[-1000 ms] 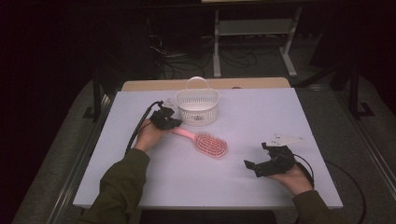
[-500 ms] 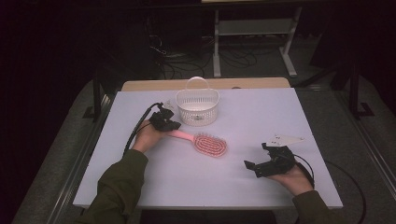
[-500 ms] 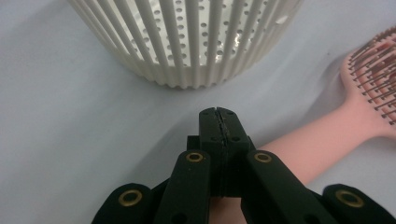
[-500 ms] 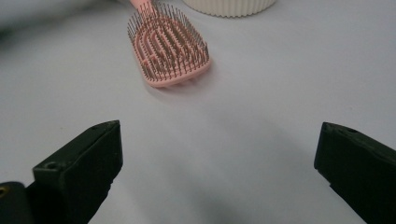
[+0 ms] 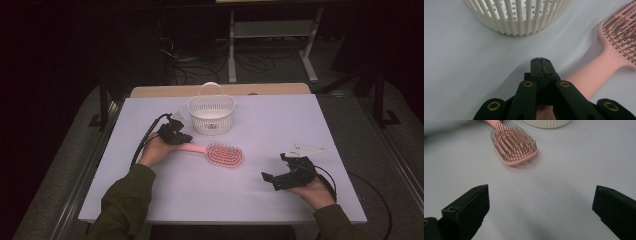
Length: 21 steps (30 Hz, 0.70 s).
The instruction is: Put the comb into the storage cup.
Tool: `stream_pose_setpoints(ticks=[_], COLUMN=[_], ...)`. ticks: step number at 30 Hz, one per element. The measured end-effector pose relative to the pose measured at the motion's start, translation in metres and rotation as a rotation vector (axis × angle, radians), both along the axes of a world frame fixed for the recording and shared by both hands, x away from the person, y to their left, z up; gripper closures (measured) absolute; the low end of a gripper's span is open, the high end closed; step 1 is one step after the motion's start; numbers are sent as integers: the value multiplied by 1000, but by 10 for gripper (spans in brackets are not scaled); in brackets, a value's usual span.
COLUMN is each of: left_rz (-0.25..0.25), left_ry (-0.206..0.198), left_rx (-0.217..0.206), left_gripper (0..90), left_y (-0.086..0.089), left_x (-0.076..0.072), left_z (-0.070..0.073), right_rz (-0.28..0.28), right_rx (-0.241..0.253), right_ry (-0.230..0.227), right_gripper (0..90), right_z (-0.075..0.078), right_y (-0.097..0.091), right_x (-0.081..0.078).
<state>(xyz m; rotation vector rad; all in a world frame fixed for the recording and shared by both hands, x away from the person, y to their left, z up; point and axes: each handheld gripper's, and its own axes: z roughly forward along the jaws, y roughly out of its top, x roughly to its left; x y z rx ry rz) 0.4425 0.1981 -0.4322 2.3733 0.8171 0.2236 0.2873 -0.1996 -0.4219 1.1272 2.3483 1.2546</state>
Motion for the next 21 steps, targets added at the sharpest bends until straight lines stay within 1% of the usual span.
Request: stream_pose_setpoints(ticks=[4, 6, 10, 13, 14, 17, 21], left_rz=[-5, 0, 3, 4, 0, -6, -5], left_ry=[13, 16, 25, 32, 33, 28, 28], left_rx=[6, -5, -14, -18, -11, -10, -20], left_gripper=[900, 900, 900, 900, 900, 900, 900], left_y=[2, 3, 7, 9, 9, 10, 12], left_x=[-3, -5, -8, -11, -12, -15, -21], left_z=[1, 0, -2, -2, -2, -1, -2], right_rz=[0, 0, 0, -1, 0, 0, 0], right_rx=[-1, -1, -2, -1, -2, -2, -4], right_ry=[1, 0, 0, 1, 1, 0, 1], right_gripper=[7, 7, 7, 7, 7, 7, 7], right_z=[0, 0, 0, -1, -1, -1, -1], right_y=[0, 0, 0, 0, 0, 0, 0], right_x=[0, 0, 0, 0, 0, -1, -1])
